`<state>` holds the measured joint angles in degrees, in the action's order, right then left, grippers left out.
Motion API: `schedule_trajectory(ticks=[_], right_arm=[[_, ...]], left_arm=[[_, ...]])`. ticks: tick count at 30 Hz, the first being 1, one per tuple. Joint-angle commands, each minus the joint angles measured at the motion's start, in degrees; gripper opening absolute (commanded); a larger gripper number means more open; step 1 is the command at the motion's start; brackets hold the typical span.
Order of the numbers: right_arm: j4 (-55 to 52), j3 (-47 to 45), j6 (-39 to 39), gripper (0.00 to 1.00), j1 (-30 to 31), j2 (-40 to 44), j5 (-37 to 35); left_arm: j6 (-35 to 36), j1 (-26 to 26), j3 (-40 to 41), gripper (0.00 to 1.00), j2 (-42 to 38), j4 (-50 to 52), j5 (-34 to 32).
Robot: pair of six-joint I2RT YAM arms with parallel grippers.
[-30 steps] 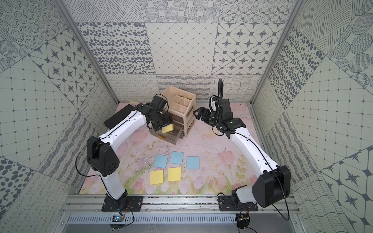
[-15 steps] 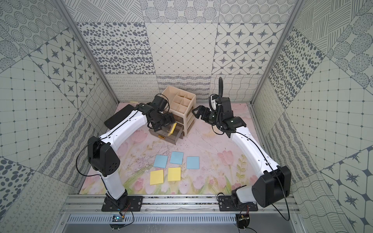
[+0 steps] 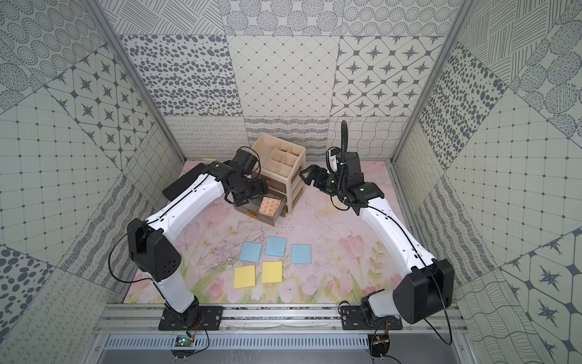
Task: Please put the sticky notes in the drawer by color
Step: Place the sticky notes in the drawer, then pick up the sticky notes from the center of the board.
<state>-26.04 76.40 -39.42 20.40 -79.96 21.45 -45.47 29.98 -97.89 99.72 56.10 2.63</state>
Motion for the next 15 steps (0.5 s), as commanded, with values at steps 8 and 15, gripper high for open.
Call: schedule_trajectory(ticks=[8,15], right_arm=[[-1.7,4.5,3.4,0.93,0.5,-2.5,0.1],[-6.9,6.4,7.1,0.93,2.7,-2.0,-7.1]], left_arm=[[4.0,4.5,15.7,0.93,-12.4,14.4,-1.8],[-6.9,10.7,34.3,1.0,-20.1,8.5,2.3]])
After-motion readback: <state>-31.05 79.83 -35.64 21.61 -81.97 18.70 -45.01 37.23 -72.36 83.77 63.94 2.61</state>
